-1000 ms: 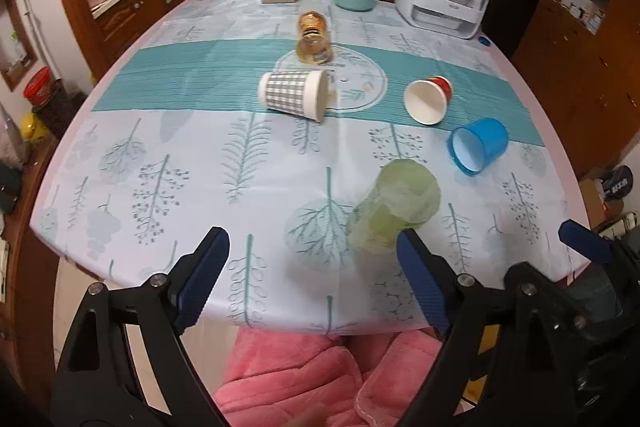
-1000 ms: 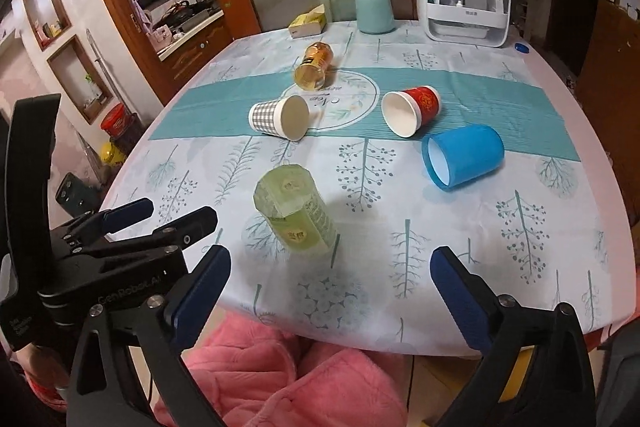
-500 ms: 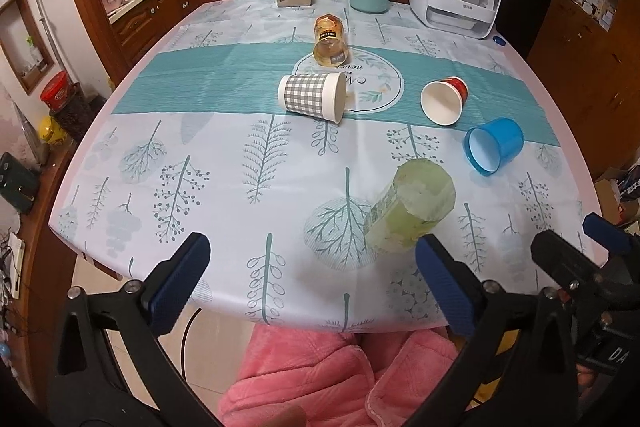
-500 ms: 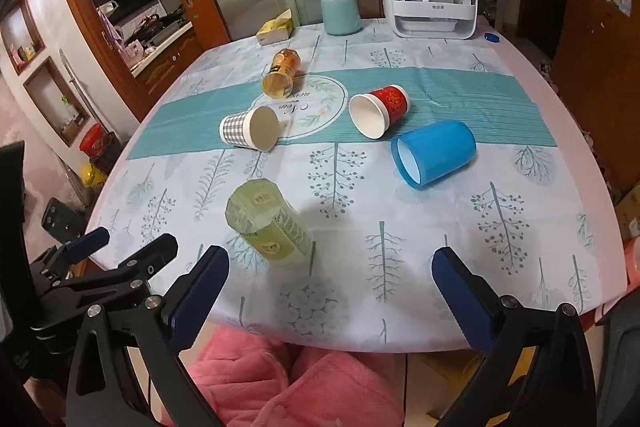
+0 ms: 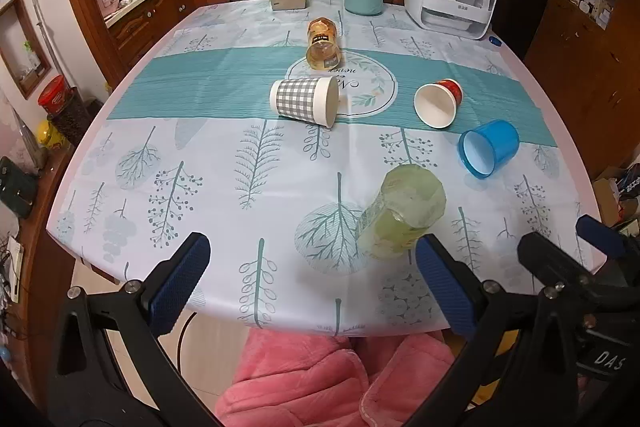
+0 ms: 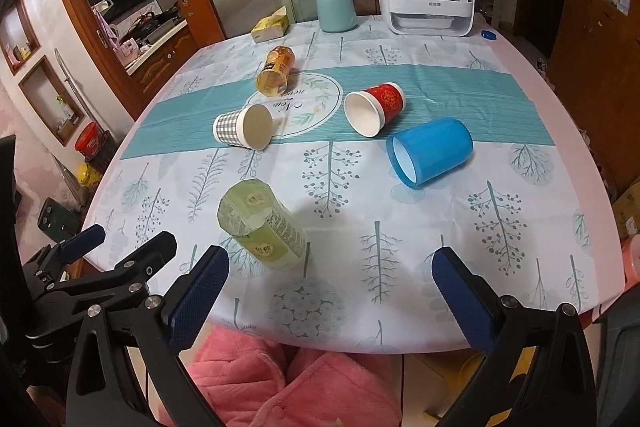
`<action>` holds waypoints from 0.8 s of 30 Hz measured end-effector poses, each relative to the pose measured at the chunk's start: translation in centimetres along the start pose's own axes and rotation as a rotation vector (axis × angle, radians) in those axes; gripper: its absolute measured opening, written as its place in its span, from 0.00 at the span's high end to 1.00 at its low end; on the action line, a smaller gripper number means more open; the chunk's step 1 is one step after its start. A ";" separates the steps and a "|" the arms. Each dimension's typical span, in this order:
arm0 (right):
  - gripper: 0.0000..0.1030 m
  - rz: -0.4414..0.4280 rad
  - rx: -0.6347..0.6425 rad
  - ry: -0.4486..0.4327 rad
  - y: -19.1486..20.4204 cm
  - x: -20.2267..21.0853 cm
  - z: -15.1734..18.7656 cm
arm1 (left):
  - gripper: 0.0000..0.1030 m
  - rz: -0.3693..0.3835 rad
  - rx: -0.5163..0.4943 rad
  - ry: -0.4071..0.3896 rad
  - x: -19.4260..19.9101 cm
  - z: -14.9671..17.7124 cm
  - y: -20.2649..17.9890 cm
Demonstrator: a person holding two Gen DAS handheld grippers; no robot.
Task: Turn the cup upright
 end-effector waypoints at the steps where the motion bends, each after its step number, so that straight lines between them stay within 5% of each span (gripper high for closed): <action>1: 0.00 -0.001 -0.001 0.003 0.0 0.0 0.0 | 0.01 -0.005 -0.002 0.000 0.0 0.0 0.0; 24: 0.00 0.019 -0.009 -0.026 0.1 0.3 -0.5 | 0.01 -0.004 0.009 -0.023 1.0 -0.6 -0.4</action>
Point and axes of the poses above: each gripper's, at about its wrist camera, not at the fingertips, and x roughly against the way its jaws point, y to its left, z to its underside, the point moved 7 cm from there along -x, roughly the way its jaws point, and after that the axes turned 6 degrees about -x, right-handed, at the moved point
